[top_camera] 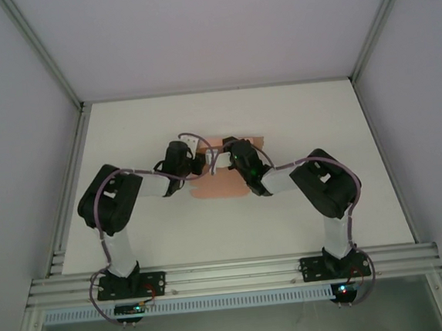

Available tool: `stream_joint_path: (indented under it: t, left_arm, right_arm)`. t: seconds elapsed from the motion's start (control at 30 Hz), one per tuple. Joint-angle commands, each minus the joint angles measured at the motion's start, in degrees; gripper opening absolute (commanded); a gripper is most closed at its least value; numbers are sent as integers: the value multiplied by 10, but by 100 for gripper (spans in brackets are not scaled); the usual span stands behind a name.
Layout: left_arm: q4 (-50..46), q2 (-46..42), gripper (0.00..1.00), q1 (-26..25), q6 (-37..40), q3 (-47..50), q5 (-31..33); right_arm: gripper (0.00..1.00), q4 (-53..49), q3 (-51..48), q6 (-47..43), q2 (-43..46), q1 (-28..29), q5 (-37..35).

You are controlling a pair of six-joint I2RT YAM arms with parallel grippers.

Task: Assemble paper box

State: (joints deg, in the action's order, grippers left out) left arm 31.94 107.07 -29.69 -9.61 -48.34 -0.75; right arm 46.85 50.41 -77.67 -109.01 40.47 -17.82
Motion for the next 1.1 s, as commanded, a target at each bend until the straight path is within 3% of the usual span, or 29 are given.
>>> stream_joint_path:
  t: [0.0, 0.07, 0.2, 0.3, 0.43, 0.47, 0.53, 0.57, 0.6, 0.7, 0.77, 0.87, 0.93, 1.07]
  left_arm:
    - [34, 4, 26, -7, -27, -53, 31]
    - [25, 15, 35, -7, -35, -67, 50]
    - [4, 38, 23, -7, -43, -97, 59]
    - [-23, 45, 0, -7, -37, -116, 64]
    - [-48, 36, 0, -8, -44, -112, 86]
    - [-53, 32, 0, -8, -45, -107, 94]
    - [-49, 25, 0, -8, -46, -96, 97]
    - [-46, 21, 0, -8, -46, -90, 97]
    - [-47, 16, 0, -7, -45, -87, 92]
    - [-54, 3, 0, -4, -46, -78, 61]
    - [-56, -9, 0, 3, -52, -71, 31]
    - [-66, -27, 0, 16, -52, -63, -34]
    - [-69, -38, 0, 28, -53, -58, -92]
    - [-114, -43, 0, 38, -53, -63, -118]
  right_arm:
    - [0, -131, -16, 36, -17, 18, 92]
    - [0, -142, -11, 45, -15, 18, 96]
    - [0, -147, -8, 48, -23, 19, 98]
    - [0, -156, 0, 61, -24, 15, 95]
    - [2, -161, 17, 138, -12, 6, 78]
    - [6, -155, 19, 158, -6, 3, 74]
    - [24, -132, 20, 202, 7, -1, 57]
    - [37, -116, 19, 225, 15, -2, 46]
    - [57, -103, 18, 247, 25, -3, 28]
    - [90, -89, 14, 305, 63, -8, -31]
    - [98, -125, 8, 342, 97, -15, -48]
    - [99, -227, 3, 427, 148, -38, -28]
    - [98, -333, 17, 489, 175, -66, 24]
    - [99, -470, 51, 592, 201, -126, 196]
